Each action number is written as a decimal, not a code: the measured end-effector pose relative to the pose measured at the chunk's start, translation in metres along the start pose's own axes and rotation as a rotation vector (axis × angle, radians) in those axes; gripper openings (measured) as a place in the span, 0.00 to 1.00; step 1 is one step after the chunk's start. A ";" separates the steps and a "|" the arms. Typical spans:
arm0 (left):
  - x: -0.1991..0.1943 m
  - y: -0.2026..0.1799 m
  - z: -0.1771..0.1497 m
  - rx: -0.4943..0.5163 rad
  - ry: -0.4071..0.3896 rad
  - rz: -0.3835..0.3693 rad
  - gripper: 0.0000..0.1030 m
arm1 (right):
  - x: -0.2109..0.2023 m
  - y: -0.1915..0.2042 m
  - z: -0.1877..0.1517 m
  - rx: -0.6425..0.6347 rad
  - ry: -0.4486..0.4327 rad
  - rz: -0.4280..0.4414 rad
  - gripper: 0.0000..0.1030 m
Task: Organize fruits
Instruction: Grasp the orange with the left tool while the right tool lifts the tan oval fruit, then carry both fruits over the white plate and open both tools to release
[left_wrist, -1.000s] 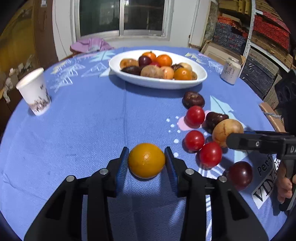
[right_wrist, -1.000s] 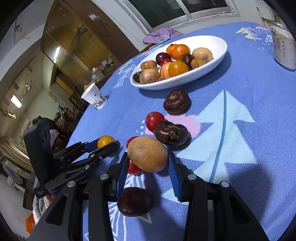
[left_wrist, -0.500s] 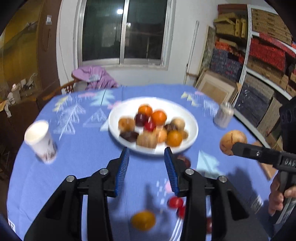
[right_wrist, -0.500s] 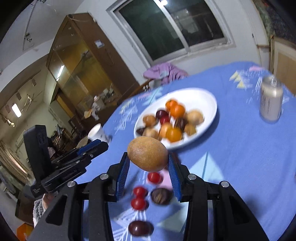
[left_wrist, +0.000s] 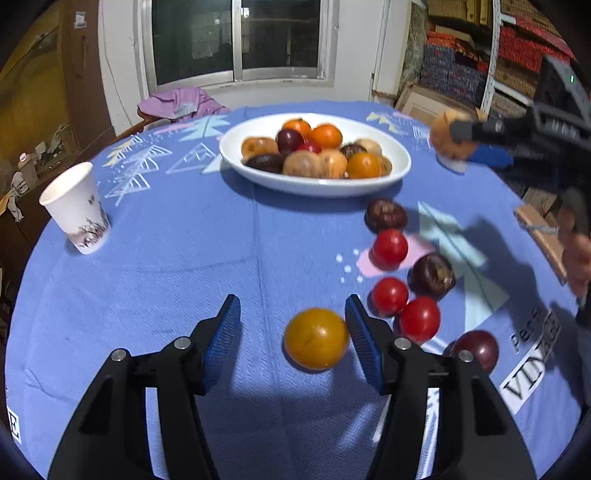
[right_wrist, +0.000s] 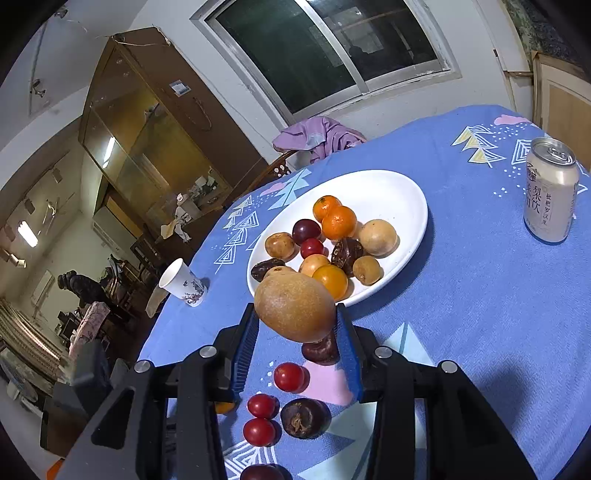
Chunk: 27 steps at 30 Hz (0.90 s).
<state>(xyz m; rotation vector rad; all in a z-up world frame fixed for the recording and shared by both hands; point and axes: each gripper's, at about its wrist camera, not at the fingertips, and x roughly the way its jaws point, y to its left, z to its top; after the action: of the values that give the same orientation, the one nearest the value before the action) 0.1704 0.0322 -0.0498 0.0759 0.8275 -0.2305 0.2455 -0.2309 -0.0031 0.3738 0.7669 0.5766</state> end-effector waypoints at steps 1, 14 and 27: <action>0.004 -0.004 -0.001 0.013 0.012 -0.019 0.58 | -0.001 0.001 -0.001 -0.001 -0.003 0.001 0.41; 0.009 -0.013 -0.007 0.031 0.030 -0.065 0.36 | -0.012 0.003 -0.002 0.001 -0.016 0.027 0.41; -0.019 -0.003 0.078 -0.002 -0.140 -0.026 0.36 | -0.014 0.012 0.018 -0.042 -0.068 -0.024 0.41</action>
<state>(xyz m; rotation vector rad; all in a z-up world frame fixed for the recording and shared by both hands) 0.2138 0.0201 0.0171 0.0462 0.6893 -0.2562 0.2467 -0.2324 0.0228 0.3435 0.6926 0.5539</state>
